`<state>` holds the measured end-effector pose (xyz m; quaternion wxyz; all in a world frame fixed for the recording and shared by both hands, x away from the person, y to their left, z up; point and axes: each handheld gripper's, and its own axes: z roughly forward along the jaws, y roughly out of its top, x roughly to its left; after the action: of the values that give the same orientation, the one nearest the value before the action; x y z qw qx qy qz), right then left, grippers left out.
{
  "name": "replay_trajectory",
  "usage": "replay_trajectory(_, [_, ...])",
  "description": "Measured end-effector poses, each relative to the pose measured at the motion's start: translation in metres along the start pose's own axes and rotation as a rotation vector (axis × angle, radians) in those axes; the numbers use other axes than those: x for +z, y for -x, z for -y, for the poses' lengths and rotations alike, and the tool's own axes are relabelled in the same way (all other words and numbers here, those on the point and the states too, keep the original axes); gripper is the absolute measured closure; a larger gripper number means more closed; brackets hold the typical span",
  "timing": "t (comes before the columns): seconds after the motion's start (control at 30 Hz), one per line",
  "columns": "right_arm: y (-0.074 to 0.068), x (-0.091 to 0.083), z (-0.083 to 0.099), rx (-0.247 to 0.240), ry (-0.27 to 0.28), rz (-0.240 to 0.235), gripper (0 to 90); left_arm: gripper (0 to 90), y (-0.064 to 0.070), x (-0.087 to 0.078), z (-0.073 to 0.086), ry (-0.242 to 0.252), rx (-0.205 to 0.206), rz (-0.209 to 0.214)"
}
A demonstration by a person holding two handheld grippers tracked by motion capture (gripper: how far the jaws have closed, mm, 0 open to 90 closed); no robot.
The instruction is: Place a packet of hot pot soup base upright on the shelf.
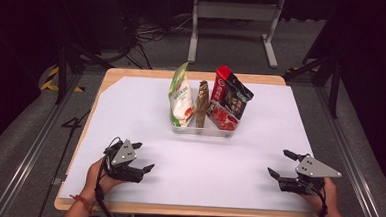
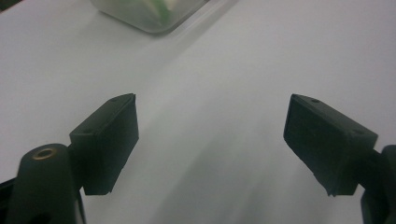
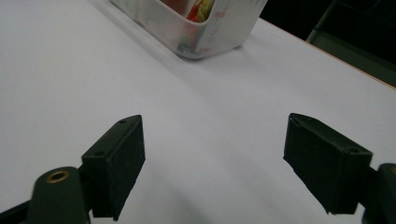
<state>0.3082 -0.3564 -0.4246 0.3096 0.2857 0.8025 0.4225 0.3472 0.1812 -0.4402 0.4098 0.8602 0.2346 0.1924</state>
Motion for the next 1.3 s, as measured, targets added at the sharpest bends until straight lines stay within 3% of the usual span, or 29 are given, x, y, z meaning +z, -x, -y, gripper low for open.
replay_trajectory(0.23, [-0.002, -0.003, 0.005, -0.002, -0.001, 0.011, 20.3, 18.6, 0.000, 0.001, 0.000, -0.001, 0.004, 0.004])
replay_trajectory(0.7, [0.005, -0.009, 0.013, 0.060, 0.021, 0.051, 19.3, 18.3, 0.001, 0.005, -0.004, -0.002, 0.026, 0.010])
replay_trajectory(1.3, [0.000, -0.011, 0.011, 0.047, 0.017, 0.071, 18.6, 18.2, 0.001, 0.003, -0.004, 0.003, 0.041, 0.013])
